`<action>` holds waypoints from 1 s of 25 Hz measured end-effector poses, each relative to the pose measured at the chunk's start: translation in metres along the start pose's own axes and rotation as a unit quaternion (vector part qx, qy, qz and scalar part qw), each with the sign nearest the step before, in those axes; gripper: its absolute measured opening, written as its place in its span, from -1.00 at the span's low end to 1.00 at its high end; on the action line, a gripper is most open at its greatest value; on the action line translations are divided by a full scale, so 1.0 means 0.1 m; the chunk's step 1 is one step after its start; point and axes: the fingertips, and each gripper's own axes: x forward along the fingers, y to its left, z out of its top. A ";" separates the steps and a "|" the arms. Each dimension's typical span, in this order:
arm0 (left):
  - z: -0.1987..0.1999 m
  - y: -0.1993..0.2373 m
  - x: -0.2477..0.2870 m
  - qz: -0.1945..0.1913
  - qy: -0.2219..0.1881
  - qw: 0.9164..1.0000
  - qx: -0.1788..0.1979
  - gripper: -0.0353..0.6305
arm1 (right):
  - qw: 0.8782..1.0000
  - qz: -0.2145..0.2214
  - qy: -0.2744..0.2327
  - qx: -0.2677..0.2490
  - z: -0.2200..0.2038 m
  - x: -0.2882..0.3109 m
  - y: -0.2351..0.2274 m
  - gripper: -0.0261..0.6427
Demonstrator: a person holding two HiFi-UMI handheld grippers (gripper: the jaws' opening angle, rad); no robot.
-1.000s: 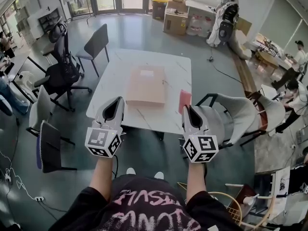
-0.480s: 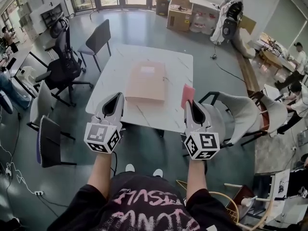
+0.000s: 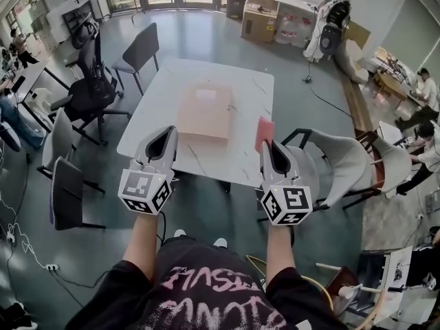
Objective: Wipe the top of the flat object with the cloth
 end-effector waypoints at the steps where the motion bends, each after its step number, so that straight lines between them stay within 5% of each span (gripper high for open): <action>1: -0.01 -0.03 0.00 0.001 0.001 1.000 0.000 -0.89 | 1.000 0.001 0.000 0.001 -0.01 -0.01 -0.02 -0.77; 25: -0.11 -0.27 0.17 0.008 0.006 1.000 0.006 -0.89 | 1.000 0.012 0.001 0.015 -0.15 -0.05 -0.32 -0.77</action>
